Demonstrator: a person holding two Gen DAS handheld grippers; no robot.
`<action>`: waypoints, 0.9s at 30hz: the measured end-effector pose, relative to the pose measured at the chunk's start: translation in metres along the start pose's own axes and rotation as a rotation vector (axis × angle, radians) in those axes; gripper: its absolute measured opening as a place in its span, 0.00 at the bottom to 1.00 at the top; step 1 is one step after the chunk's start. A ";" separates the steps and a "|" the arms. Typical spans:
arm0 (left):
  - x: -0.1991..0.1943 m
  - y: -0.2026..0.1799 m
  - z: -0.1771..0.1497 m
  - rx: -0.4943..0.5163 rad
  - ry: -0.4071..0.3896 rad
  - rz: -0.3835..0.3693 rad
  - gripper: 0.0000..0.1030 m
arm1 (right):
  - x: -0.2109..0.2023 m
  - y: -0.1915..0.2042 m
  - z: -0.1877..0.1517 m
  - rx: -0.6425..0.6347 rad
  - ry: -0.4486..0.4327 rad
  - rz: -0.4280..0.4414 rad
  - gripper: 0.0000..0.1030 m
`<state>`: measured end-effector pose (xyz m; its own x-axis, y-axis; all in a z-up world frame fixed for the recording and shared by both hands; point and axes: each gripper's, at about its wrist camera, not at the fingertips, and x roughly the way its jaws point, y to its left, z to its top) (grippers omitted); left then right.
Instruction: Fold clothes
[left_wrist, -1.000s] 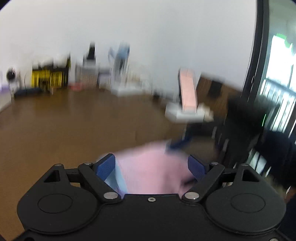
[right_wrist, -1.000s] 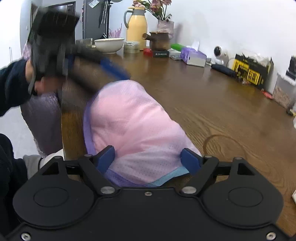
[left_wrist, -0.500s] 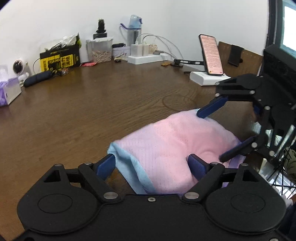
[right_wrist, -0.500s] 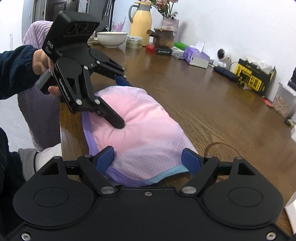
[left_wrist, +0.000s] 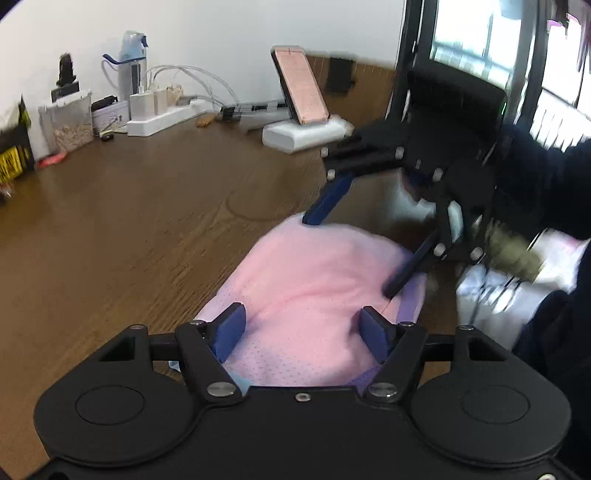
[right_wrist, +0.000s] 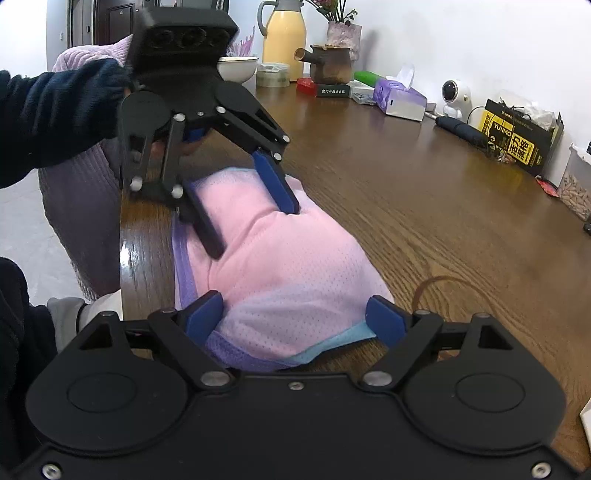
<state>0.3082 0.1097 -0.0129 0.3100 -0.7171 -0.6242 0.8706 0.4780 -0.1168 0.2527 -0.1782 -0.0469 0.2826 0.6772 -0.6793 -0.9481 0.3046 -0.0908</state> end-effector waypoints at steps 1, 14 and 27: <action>-0.002 0.000 -0.002 0.009 -0.004 0.000 0.65 | 0.000 -0.001 0.000 0.003 -0.001 0.002 0.86; -0.010 -0.007 -0.017 0.078 -0.008 0.078 0.87 | 0.001 -0.009 -0.007 0.038 -0.020 0.022 0.88; -0.064 -0.063 -0.008 0.220 0.154 0.545 0.96 | -0.043 0.012 0.008 -0.042 0.033 -0.148 0.89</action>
<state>0.2309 0.1295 0.0284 0.6889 -0.3085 -0.6559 0.6653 0.6283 0.4033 0.2305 -0.1983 -0.0130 0.4156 0.6046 -0.6795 -0.9018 0.3711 -0.2215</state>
